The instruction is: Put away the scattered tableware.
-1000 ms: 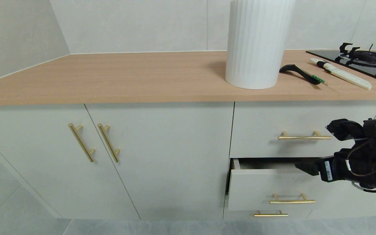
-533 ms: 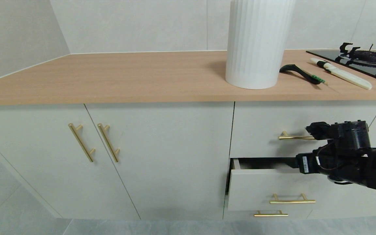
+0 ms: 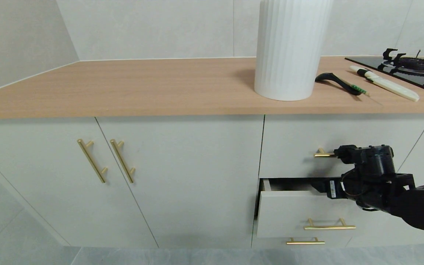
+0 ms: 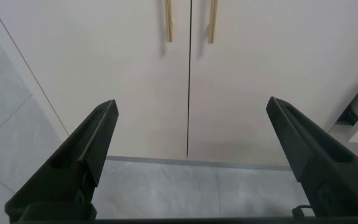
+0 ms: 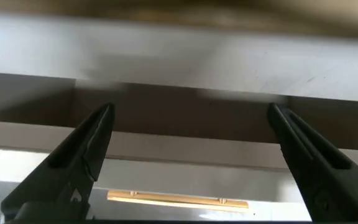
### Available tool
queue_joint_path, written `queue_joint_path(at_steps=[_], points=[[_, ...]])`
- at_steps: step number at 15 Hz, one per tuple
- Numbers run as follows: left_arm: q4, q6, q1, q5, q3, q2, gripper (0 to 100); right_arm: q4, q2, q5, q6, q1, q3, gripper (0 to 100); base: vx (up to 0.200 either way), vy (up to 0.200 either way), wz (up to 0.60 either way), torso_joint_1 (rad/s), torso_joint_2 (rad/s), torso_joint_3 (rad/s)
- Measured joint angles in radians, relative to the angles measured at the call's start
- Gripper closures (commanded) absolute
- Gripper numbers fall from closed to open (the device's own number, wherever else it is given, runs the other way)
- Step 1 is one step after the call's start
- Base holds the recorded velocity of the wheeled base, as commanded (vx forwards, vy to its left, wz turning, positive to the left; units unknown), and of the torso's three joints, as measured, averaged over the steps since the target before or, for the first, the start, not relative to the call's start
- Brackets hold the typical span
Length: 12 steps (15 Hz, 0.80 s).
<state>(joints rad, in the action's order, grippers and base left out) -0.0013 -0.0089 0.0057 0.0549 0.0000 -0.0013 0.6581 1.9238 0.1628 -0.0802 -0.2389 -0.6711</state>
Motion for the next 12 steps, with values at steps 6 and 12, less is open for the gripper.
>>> queue_joint_path(at_steps=[6,12], points=[[0.0,0.0,0.0,0.0,0.0,0.0,0,-0.041,-0.01,0.0,0.005,-0.003,0.017,0,0.0,0.0,0.0,0.0,0.0,0.0],[0.0,0.0,0.0,0.0,0.0,0.0,0,-0.296,-0.099,-0.008,0.058,-0.003,0.011,0,0.0,0.0,0.0,0.0,0.0,0.0]])
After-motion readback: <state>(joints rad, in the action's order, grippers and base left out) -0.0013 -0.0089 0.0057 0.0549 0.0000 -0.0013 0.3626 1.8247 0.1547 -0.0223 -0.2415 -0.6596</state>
